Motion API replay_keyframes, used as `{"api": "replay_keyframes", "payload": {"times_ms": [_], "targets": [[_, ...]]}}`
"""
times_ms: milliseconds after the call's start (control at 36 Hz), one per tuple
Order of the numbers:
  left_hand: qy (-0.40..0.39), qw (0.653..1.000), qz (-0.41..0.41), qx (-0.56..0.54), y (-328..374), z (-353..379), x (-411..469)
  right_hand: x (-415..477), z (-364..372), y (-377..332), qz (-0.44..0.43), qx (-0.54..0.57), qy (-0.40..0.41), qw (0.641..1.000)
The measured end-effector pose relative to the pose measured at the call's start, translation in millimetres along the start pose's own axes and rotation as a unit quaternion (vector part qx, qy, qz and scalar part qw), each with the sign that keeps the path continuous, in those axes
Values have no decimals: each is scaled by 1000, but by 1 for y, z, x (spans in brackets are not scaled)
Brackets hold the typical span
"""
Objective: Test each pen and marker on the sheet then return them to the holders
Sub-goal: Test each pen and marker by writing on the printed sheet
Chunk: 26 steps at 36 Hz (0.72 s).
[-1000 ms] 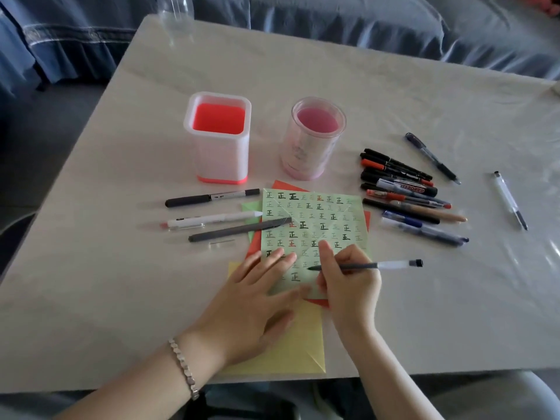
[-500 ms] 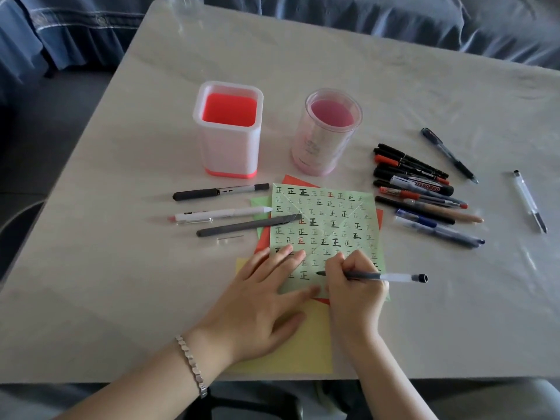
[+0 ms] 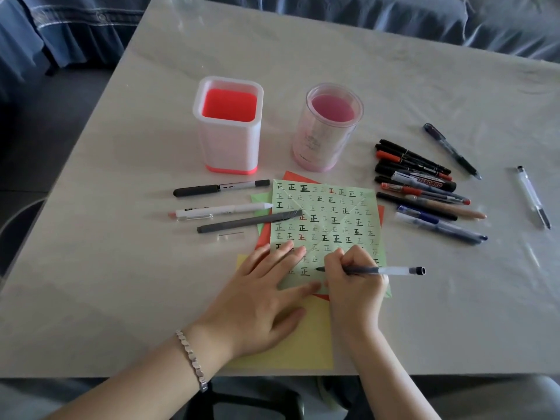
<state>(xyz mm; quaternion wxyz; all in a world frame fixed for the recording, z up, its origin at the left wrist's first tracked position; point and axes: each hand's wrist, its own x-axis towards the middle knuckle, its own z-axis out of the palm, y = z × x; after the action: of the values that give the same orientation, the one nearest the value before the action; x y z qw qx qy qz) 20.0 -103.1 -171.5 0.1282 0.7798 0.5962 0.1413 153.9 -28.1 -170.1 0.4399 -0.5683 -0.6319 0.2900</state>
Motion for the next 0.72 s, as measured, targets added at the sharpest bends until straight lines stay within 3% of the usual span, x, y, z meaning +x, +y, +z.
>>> {"api": "replay_keyframes", "payload": {"times_ms": [722], "targets": [[4, 1000, 2, -7, -1, 1, 1, -1, -2, 1, 30, 28, 4, 999]]}}
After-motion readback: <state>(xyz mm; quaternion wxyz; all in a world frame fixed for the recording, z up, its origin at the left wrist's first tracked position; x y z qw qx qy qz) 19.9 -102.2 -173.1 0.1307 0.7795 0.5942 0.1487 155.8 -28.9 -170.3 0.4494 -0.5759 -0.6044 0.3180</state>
